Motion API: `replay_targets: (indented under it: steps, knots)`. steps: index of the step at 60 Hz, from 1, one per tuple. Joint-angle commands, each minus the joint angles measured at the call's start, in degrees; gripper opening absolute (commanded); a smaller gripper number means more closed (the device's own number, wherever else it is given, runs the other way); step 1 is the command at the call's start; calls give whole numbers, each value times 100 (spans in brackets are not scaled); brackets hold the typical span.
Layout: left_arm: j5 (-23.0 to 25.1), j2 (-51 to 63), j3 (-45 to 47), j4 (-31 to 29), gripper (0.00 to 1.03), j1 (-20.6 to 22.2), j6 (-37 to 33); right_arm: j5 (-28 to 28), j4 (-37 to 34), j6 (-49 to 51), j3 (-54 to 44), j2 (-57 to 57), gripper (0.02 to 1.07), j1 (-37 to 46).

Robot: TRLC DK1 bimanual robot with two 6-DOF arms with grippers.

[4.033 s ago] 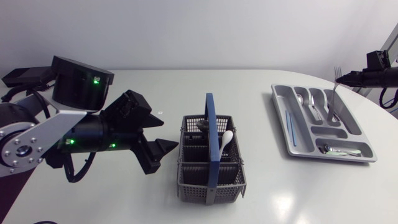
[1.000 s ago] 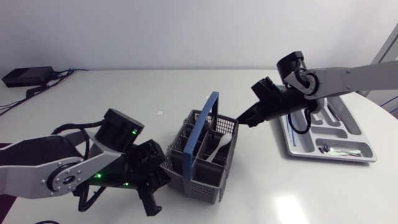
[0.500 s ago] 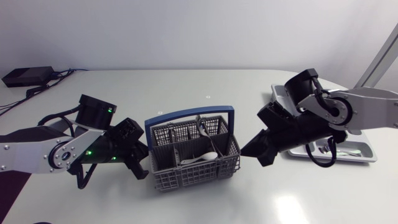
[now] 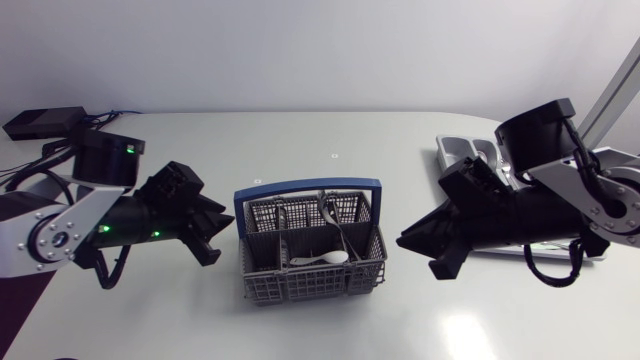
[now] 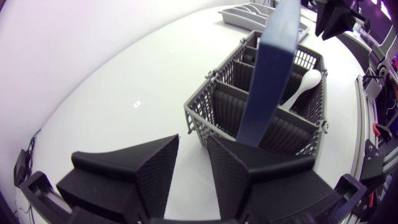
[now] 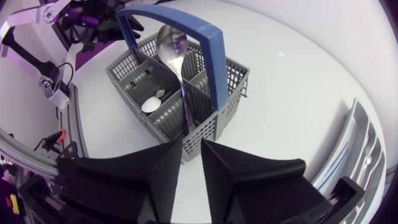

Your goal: Unload the cutlery basket into the drawer organizer.

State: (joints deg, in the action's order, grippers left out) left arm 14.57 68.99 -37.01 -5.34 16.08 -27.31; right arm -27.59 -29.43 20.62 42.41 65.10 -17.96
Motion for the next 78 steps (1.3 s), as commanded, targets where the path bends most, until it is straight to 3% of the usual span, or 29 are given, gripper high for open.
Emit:
replay_targets:
  steps: [1, 11, 24, 41, 53, 68, 78]
  knots:
    - [46, -439, 142, -195, 43, -17, -143, 35, -151, -612, 338, 47, 39, -50]
    - [37, -1046, 116, -591, 44, 291, -81, -229, -529, -1508, 918, 521, 41, -77]
    - [-51, -1309, 63, -898, 46, 871, 42, -238, -757, -2704, 1305, 1233, 43, -806]
    - [-235, -1301, 72, -898, 46, 1381, 59, -387, -968, -2748, 1463, 1883, 44, -1202]
    - [-358, -1265, 116, -881, 49, 1680, 138, -202, -968, -2862, 1533, 2138, 44, -1333]
    - [-358, -1344, 168, -889, 49, 1680, 156, -115, -1205, -2897, 1682, 1690, 44, -1122]
    - [-385, -1388, 195, -898, 49, 1820, 200, 378, -1170, -2932, 1682, 1743, 44, -1166]
